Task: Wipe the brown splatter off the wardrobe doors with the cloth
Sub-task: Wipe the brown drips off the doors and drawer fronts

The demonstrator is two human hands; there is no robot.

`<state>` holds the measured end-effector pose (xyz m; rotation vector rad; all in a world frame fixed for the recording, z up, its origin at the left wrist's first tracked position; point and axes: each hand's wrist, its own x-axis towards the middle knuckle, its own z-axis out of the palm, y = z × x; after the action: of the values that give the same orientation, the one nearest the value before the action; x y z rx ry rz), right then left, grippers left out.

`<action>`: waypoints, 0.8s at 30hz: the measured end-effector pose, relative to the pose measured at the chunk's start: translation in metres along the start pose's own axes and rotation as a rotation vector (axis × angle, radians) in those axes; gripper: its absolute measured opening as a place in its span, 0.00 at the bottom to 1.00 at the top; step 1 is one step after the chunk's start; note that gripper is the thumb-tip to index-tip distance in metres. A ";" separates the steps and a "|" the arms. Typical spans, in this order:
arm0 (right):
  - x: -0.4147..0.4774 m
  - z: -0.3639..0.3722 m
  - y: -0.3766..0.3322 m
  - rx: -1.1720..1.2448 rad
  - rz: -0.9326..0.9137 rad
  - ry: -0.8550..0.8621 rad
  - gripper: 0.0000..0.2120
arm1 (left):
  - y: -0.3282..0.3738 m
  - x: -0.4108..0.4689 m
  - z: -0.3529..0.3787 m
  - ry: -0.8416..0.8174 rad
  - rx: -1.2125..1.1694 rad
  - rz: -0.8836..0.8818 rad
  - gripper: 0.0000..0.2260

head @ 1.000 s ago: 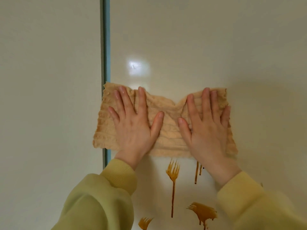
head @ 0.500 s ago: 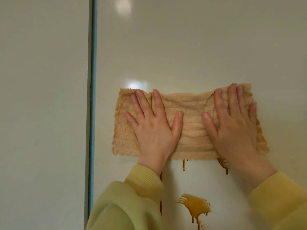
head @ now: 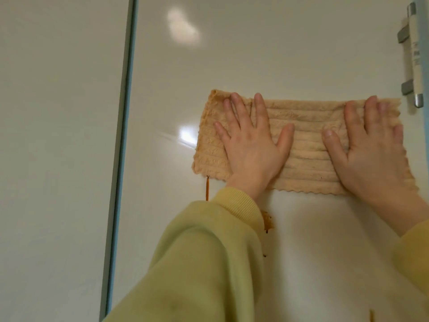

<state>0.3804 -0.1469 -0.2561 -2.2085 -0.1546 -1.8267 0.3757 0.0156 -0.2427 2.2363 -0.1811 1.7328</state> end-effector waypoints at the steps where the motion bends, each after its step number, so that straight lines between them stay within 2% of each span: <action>1: -0.004 -0.001 0.003 0.003 0.011 0.006 0.34 | 0.002 -0.003 0.001 -0.006 0.008 0.013 0.34; 8: -0.046 0.007 0.017 0.035 0.140 0.094 0.33 | 0.011 -0.020 0.011 -0.016 0.074 0.158 0.33; 16: -0.086 0.028 -0.009 0.047 0.259 0.183 0.35 | -0.020 -0.025 0.007 -0.049 0.150 0.372 0.32; 24: -0.100 0.043 -0.063 0.005 0.275 0.109 0.37 | -0.076 -0.034 -0.010 -0.056 0.176 0.373 0.31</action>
<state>0.3849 -0.0656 -0.3523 -2.0051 0.1578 -1.7828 0.3794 0.0872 -0.2853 2.5062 -0.5060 1.9348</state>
